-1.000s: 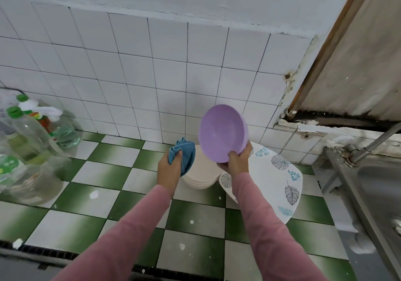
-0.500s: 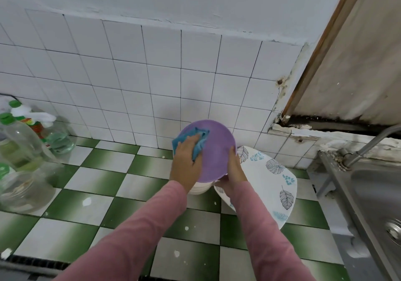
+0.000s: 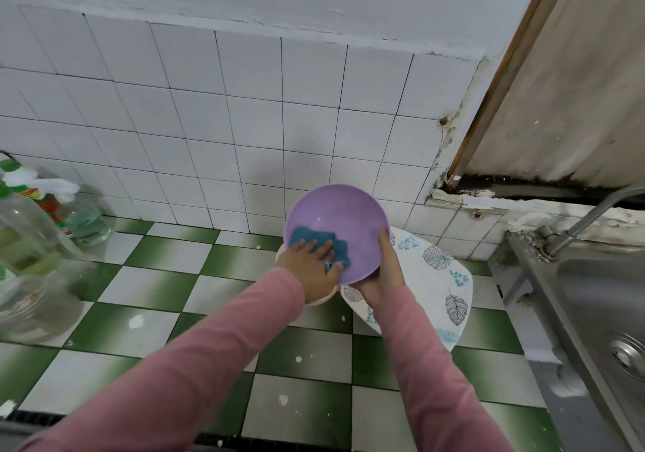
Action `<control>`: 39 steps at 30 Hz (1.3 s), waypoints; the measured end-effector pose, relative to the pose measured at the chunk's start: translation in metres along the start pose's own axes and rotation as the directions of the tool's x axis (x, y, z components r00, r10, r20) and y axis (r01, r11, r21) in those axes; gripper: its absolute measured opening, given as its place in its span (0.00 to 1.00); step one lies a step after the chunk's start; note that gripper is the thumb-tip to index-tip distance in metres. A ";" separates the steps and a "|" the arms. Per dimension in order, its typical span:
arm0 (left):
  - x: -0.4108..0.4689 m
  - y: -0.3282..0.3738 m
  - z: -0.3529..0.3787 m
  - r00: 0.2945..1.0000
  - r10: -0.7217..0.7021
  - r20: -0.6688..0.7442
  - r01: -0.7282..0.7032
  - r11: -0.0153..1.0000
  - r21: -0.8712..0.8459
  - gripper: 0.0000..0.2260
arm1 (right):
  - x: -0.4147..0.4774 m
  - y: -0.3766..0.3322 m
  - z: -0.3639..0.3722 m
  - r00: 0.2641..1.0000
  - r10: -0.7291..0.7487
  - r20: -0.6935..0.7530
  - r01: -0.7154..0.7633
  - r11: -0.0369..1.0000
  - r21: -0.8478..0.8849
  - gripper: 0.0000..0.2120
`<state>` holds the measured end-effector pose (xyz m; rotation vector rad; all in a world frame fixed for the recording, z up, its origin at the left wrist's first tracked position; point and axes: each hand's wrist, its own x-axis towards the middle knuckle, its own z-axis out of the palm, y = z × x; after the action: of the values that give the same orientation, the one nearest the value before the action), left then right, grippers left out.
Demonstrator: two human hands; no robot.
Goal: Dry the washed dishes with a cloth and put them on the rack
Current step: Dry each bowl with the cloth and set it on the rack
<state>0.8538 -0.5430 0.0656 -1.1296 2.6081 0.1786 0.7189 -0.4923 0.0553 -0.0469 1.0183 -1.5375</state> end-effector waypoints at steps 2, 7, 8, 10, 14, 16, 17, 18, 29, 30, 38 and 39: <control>0.005 -0.006 -0.003 0.993 -0.098 -0.060 0.101 0.994 0.050 0.28 | -0.004 0.012 0.002 0.999 -0.044 0.031 0.043 0.999 0.008 0.26; 0.018 -0.007 -0.013 0.994 -0.078 -0.078 0.073 0.995 -0.067 0.28 | -0.009 0.025 0.013 0.999 -0.043 0.022 0.045 0.997 -0.069 0.29; 0.018 -0.001 -0.015 0.997 -0.037 -0.062 0.030 0.994 -0.108 0.27 | -0.010 0.023 0.014 0.999 -0.037 0.013 0.038 0.997 -0.070 0.28; 0.014 0.013 -0.019 0.997 0.082 0.001 -0.079 0.965 -0.251 0.25 | -0.012 0.018 0.016 0.999 -0.026 0.025 0.028 0.998 -0.062 0.34; -0.014 0.023 -0.035 0.958 0.234 0.164 -0.054 0.713 -0.699 0.20 | -0.012 0.006 0.012 0.995 -0.096 -0.042 0.097 0.995 0.024 0.33; -0.021 0.015 -0.036 0.941 0.229 0.251 -0.037 0.802 -0.596 0.20 | -0.013 0.000 0.009 0.992 -0.124 -0.027 0.125 0.992 0.023 0.34; -0.021 0.012 -0.035 0.932 0.165 0.324 -0.020 0.912 -0.409 0.21 | -0.012 0.000 0.006 0.994 -0.112 0.004 0.112 0.994 0.006 0.38; -0.018 0.008 -0.030 0.940 0.078 0.333 0.000 0.974 -0.228 0.22 | -0.012 0.002 0.006 0.994 -0.106 0.027 0.107 0.993 -0.043 0.40; 0.008 -0.022 -0.002 0.983 -0.148 -0.109 0.155 0.986 0.056 0.37 | -0.012 0.025 0.011 0.992 -0.116 0.054 0.120 0.990 -0.079 0.32; 0.009 -0.020 -0.002 0.977 -0.158 -0.144 0.163 0.986 0.026 0.37 | -0.013 0.026 0.012 0.993 -0.109 0.047 0.113 0.990 -0.084 0.30; 0.015 0.009 -0.025 0.973 0.018 -0.229 -0.164 0.754 -0.637 0.33 | -0.023 0.020 0.019 0.996 -0.064 0.062 0.072 0.989 -0.129 0.21; 0.013 0.011 -0.030 0.973 0.060 -0.221 -0.207 0.643 -0.738 0.32 | -0.024 0.019 0.018 0.996 -0.066 0.057 0.071 0.992 -0.106 0.20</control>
<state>0.8314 -0.5512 0.0900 -1.1998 2.8304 1.3897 0.7509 -0.4804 0.0669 -0.1996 1.0655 -1.5340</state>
